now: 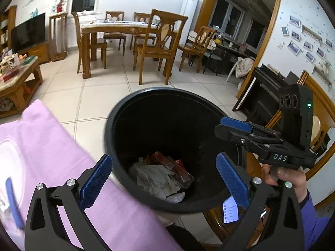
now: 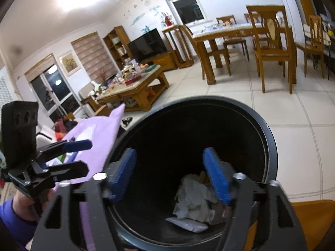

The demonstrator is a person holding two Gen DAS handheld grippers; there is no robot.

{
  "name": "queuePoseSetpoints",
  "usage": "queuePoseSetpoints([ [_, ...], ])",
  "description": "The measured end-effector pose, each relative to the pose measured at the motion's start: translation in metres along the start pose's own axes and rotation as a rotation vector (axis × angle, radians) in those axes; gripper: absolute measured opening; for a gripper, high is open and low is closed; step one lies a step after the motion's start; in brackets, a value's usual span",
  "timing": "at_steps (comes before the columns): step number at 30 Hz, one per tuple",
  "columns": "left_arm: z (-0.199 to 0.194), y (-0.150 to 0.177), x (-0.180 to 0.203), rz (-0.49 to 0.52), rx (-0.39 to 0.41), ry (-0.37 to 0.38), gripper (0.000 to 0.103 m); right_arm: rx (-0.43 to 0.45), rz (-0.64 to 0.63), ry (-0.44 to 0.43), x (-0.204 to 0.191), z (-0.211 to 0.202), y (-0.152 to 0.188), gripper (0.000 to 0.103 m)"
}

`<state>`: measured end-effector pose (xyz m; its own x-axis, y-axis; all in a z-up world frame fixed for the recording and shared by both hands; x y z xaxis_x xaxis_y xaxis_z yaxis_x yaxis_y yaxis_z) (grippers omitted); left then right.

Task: Collect trash
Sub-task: 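Grasp the yellow snack bag with the left tool while the right tool grasps the white cup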

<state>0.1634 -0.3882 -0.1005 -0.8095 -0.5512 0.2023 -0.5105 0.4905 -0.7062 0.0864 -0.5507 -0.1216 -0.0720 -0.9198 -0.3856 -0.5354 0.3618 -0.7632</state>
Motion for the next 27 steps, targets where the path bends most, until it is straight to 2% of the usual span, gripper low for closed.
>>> queuePoseSetpoints([
  [4, -0.039, 0.008, -0.019, -0.032, 0.046, -0.023, 0.098, -0.002, -0.051, -0.025, -0.036, 0.005, -0.006, 0.081],
  [8, -0.086, 0.021, -0.057, -0.078, 0.099, -0.088, 0.098, -0.026, -0.113, -0.076, -0.089, 0.022, -0.006, 0.082],
  [11, -0.128, 0.038, -0.099, -0.138, 0.137, -0.155, 0.098, -0.052, -0.158, -0.119, -0.128, 0.038, -0.004, 0.082],
  [14, -0.167, 0.062, -0.147, -0.207, 0.161, -0.252, 0.098, -0.092, -0.22, -0.171, -0.181, 0.061, 0.002, 0.082],
  [18, -0.203, 0.099, -0.205, -0.306, 0.157, -0.353, 0.098, -0.157, -0.314, -0.246, -0.253, 0.09, 0.017, 0.081],
  [22, -0.21, 0.125, -0.238, -0.357, 0.11, -0.364, 0.098, -0.22, -0.407, -0.296, -0.317, 0.12, 0.038, 0.081],
  [27, -0.2, 0.141, -0.259, -0.387, 0.052, -0.348, 0.098, -0.279, -0.467, -0.286, -0.36, 0.151, 0.057, 0.081],
])
Point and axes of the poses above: each gripper's, at about its wrist camera, not at the fingertips, and z roughly the way its jaws point, x to its right, y to its underside, the point moved 7 cm from there along z, roughly the way its jaws point
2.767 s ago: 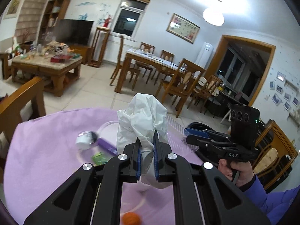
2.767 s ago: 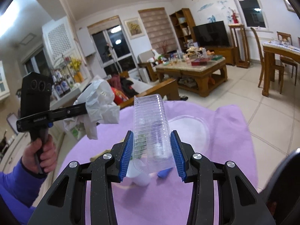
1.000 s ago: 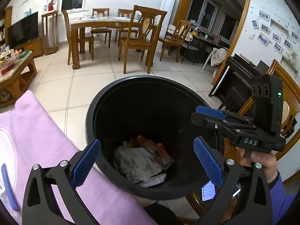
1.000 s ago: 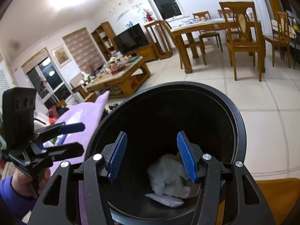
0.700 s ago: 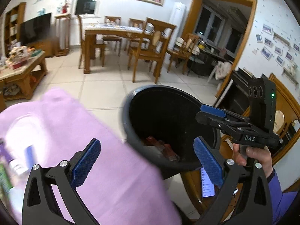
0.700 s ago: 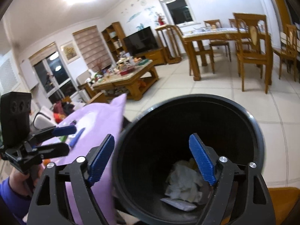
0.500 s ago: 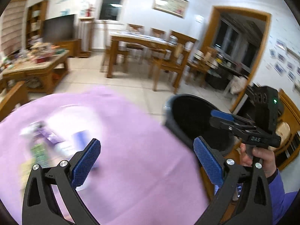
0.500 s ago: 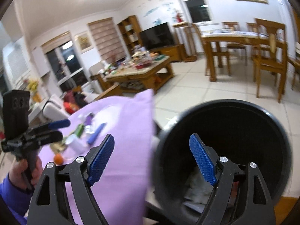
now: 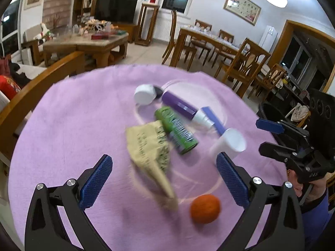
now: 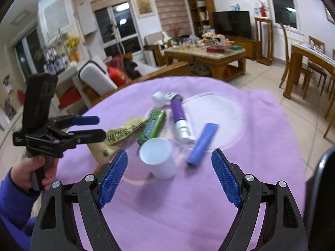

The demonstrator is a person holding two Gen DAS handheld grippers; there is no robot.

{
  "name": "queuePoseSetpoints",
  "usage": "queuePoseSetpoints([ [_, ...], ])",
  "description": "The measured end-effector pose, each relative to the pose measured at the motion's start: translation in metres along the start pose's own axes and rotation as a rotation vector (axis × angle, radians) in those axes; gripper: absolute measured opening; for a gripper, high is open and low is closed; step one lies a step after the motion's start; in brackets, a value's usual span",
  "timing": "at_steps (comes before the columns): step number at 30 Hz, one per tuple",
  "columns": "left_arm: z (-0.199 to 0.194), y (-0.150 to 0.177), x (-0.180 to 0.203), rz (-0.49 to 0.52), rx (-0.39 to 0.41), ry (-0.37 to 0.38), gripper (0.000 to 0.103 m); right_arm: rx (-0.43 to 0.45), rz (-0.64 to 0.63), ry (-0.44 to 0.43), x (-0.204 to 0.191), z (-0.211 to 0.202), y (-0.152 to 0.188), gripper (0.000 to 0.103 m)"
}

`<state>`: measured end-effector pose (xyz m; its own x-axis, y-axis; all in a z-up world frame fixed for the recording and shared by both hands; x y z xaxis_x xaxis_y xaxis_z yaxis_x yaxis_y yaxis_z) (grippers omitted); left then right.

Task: Collect trash
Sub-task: 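Grasp the yellow snack bag with the left tool while the right tool grasps the white cup, then carry the snack bag and white cup over the black bin and open both tools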

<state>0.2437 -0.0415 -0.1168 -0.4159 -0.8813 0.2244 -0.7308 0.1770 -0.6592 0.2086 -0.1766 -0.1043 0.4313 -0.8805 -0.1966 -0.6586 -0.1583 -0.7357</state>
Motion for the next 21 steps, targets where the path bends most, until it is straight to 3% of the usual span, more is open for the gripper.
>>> queuePoseSetpoints([
  [3, 0.003, 0.016, -0.008, 0.009, -0.029, 0.015, 0.089, -0.037, -0.008, -0.002, -0.008, 0.018, -0.001, 0.076],
  [7, 0.016, 0.029, -0.013, 0.021, -0.087, 0.019, 0.067, -0.075, -0.012, 0.007, -0.007, 0.032, 0.008, 0.065],
  [11, 0.017, 0.031, -0.022, 0.03, -0.079, -0.011, 0.046, -0.093, -0.001, -0.002, -0.007, 0.038, 0.012, 0.055],
  [14, 0.016, 0.03, -0.027, 0.024, -0.074, -0.008, 0.045, -0.094, 0.007, -0.011, -0.007, 0.04, 0.014, 0.045],
  [21, 0.006, 0.031, -0.026, 0.077, -0.053, -0.045, 0.035, -0.064, 0.016, -0.028, -0.006, 0.028, 0.011, 0.042],
])
Point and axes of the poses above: each gripper's, at about its wrist camera, not at the fingertips, and z roughly the way its jaws point, x to its right, y to its underside, the point moved 7 cm from there along z, roughly the way its jaws point
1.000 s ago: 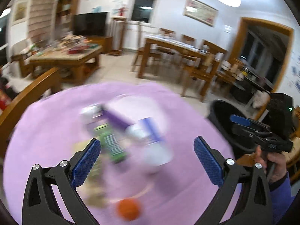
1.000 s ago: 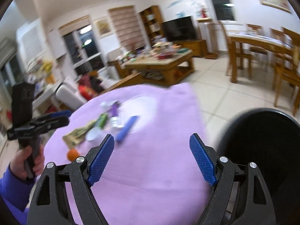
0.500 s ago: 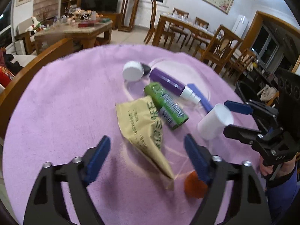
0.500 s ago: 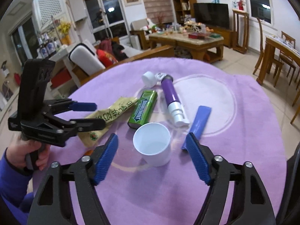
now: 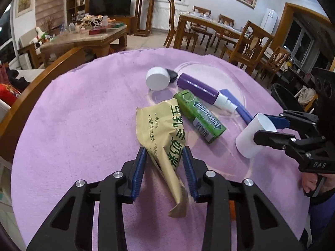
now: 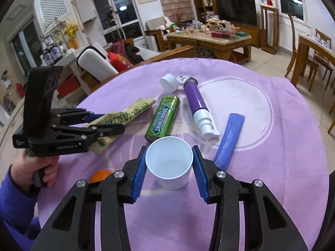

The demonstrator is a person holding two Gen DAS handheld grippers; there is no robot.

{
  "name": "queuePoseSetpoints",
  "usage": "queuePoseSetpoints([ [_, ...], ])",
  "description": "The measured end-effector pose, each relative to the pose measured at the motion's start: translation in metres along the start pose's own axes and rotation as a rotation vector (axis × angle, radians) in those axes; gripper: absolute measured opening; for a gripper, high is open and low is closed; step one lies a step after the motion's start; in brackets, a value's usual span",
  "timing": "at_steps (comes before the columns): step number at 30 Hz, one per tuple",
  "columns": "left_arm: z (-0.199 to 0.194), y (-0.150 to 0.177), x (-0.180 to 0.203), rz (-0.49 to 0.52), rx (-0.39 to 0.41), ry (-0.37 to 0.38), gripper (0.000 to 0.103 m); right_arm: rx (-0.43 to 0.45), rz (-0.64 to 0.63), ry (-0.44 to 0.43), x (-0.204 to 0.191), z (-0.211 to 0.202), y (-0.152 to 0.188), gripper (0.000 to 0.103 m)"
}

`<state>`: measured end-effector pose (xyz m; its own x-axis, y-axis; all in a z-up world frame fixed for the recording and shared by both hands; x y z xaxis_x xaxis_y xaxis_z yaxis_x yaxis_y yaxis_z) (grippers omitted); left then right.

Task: Collect trash
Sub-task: 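Carry the snack bag and white cup over the black bin and open both tools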

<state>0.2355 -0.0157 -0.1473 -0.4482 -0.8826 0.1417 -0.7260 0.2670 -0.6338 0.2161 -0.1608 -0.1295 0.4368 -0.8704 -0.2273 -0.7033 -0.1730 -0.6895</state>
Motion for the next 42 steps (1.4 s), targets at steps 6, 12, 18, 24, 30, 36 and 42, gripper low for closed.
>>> queuePoseSetpoints([
  [6, -0.04, -0.02, 0.017, 0.031, 0.137, 0.063, 0.034, 0.056, 0.018, -0.01, 0.007, -0.027, -0.002, 0.042],
  [12, -0.074, -0.05, 0.075, 0.12, 0.216, 0.125, 0.034, 0.133, 0.063, -0.016, 0.028, -0.068, -0.003, 0.042],
  [18, -0.076, -0.078, 0.147, 0.202, 0.258, 0.19, 0.034, 0.22, 0.136, 0.025, 0.072, -0.122, 0.008, 0.042],
  [24, -0.052, -0.092, 0.218, 0.286, 0.24, 0.245, 0.034, 0.298, 0.228, 0.1, 0.131, -0.182, 0.032, 0.041],
  [30, -0.012, -0.092, 0.29, 0.382, 0.195, 0.301, 0.035, 0.346, 0.32, 0.174, 0.189, -0.226, 0.067, 0.041],
  [36, 0.03, -0.083, 0.341, 0.435, 0.135, 0.347, 0.035, 0.375, 0.416, 0.226, 0.238, -0.252, 0.105, 0.041],
  [42, 0.057, -0.07, 0.361, 0.469, 0.081, 0.358, 0.035, 0.37, 0.486, 0.261, 0.278, -0.257, 0.136, 0.041],
])
Point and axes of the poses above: each gripper's, at about its wrist camera, not at the fingertips, and z roughly the way its jaws point, x to its right, y to its underside, the point moved 7 cm from there along z, roughly the way its jaws point
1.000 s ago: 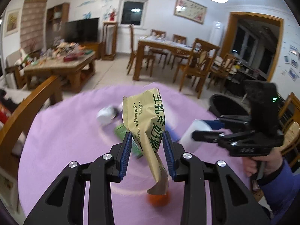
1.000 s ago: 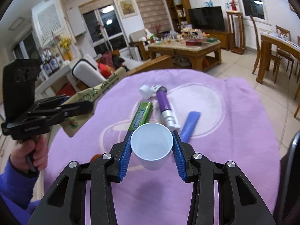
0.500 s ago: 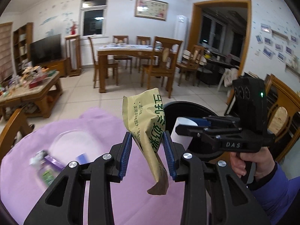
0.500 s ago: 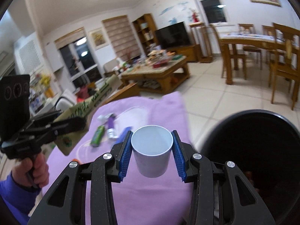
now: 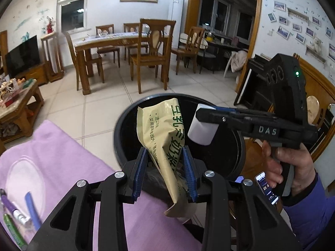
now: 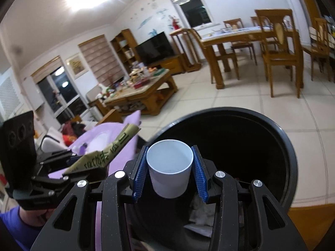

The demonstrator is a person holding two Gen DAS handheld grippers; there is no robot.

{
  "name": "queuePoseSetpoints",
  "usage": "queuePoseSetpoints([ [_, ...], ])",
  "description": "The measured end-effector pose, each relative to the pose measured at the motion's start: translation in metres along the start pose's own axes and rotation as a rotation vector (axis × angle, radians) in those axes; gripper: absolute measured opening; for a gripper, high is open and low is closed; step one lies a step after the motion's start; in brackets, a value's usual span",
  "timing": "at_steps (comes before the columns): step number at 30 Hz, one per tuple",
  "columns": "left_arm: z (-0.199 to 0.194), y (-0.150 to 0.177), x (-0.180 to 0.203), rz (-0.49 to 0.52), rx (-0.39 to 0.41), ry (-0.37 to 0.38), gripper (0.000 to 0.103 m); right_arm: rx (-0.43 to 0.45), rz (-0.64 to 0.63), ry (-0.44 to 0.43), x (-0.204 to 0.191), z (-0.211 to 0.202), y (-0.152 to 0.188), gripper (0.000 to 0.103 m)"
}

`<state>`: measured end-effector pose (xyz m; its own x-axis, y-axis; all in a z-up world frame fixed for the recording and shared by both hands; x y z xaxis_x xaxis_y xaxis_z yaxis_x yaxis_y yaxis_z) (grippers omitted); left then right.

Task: Collect trash
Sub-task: 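Carry the snack bag and white cup over the black bin and open both tools, then grasp the white cap with the left tool while the right tool grasps the purple roller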

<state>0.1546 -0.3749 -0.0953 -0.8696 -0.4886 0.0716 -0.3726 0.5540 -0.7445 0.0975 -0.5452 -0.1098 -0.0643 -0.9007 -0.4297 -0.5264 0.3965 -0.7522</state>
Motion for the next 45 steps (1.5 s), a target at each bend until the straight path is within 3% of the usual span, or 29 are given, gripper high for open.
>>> queuePoseSetpoints([
  [10, 0.032, 0.012, 0.006, 0.018, -0.07, 0.003, 0.035, -0.028, 0.052, 0.013, 0.035, 0.009, 0.017, 0.041],
  [22, 0.042, 0.008, 0.018, 0.016, -0.104, -0.008, 0.039, -0.049, 0.079, 0.02, 0.034, 0.026, 0.017, 0.041],
  [24, 0.041, 0.006, 0.018, 0.011, -0.103, -0.013, 0.058, -0.053, 0.091, 0.017, 0.037, 0.027, 0.018, 0.041],
  [25, 0.041, 0.006, 0.019, 0.009, -0.1, -0.016, 0.084, -0.056, 0.096, 0.018, 0.037, 0.027, 0.018, 0.041],
  [26, 0.039, 0.004, 0.019, 0.011, -0.088, -0.028, 0.099, -0.056, 0.102, 0.019, 0.037, 0.027, 0.018, 0.045],
  [27, 0.035, 0.002, 0.02, 0.019, -0.072, -0.037, 0.098, -0.05, 0.11, 0.025, 0.039, 0.026, 0.016, 0.059],
  [29, 0.033, 0.001, 0.023, 0.036, -0.072, -0.046, 0.098, -0.032, 0.109, 0.037, 0.04, 0.023, 0.016, 0.073],
  [34, 0.026, 0.002, 0.027, 0.051, -0.085, -0.059, 0.098, -0.016, 0.095, 0.062, 0.033, 0.019, 0.012, 0.082],
  [36, 0.022, 0.005, 0.023, 0.038, -0.094, -0.068, 0.098, -0.012, 0.105, 0.085, 0.031, 0.019, 0.01, 0.095],
  [41, -0.003, 0.02, -0.008, -0.034, -0.126, -0.13, 0.098, 0.011, 0.093, 0.129, 0.015, 0.023, 0.005, 0.098],
  [45, -0.04, 0.031, -0.05, -0.114, -0.1, -0.169, 0.098, -0.022, 0.03, 0.085, -0.022, 0.039, 0.006, 0.098],
])
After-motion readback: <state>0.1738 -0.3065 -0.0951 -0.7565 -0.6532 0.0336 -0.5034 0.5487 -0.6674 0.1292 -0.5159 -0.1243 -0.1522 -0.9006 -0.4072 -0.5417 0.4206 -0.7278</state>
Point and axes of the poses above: each gripper's, at about its wrist camera, not at the fingertips, and z roughly the way its jaws point, x to its right, y to its underside, the point moved 7 cm from there along z, roughly the way its jaws point
